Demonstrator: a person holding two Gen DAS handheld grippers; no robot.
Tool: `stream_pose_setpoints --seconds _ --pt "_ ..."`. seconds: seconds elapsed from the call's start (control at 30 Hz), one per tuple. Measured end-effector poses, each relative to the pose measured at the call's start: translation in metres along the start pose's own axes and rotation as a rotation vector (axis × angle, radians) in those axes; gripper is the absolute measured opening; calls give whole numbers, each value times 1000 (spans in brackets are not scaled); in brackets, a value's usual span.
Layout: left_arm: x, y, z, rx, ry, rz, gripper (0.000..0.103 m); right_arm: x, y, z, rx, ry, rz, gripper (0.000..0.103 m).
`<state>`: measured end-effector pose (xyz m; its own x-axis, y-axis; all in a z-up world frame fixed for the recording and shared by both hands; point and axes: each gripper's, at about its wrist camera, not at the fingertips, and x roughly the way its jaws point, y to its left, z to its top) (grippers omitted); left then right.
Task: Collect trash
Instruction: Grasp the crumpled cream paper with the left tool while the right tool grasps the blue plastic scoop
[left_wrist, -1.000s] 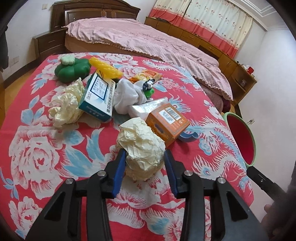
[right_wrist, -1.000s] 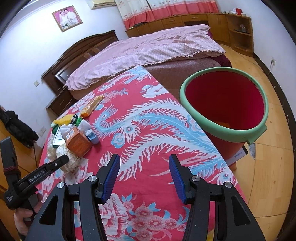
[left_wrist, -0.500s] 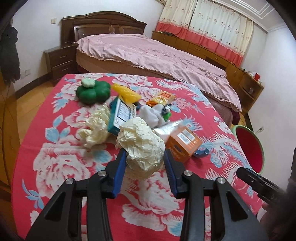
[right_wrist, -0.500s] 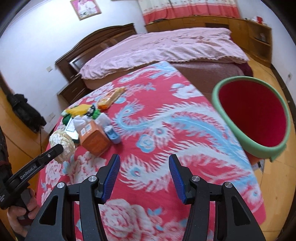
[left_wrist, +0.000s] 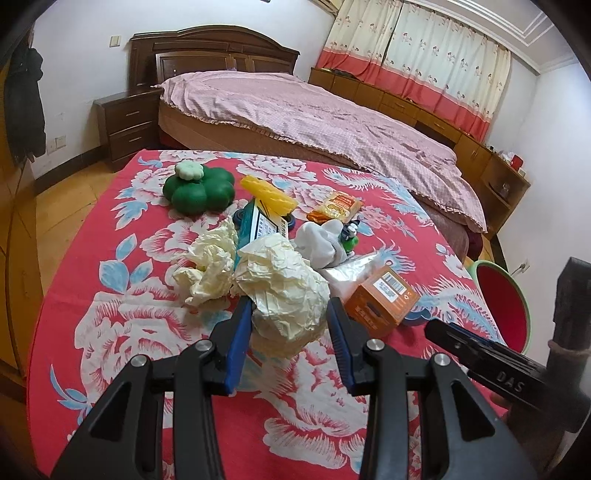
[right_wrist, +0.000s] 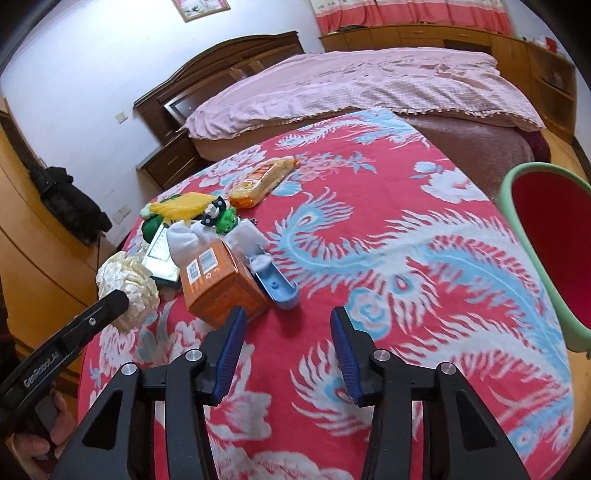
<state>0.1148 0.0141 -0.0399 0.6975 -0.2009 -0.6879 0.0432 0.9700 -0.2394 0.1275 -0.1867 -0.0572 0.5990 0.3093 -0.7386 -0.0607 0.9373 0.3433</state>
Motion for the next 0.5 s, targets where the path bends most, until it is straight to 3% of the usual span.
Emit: stream_pose_setpoints --seconds 0.5 --pt "2 -3 -1 5 3 -9 41 18 2 7 -3 -12 0 19"
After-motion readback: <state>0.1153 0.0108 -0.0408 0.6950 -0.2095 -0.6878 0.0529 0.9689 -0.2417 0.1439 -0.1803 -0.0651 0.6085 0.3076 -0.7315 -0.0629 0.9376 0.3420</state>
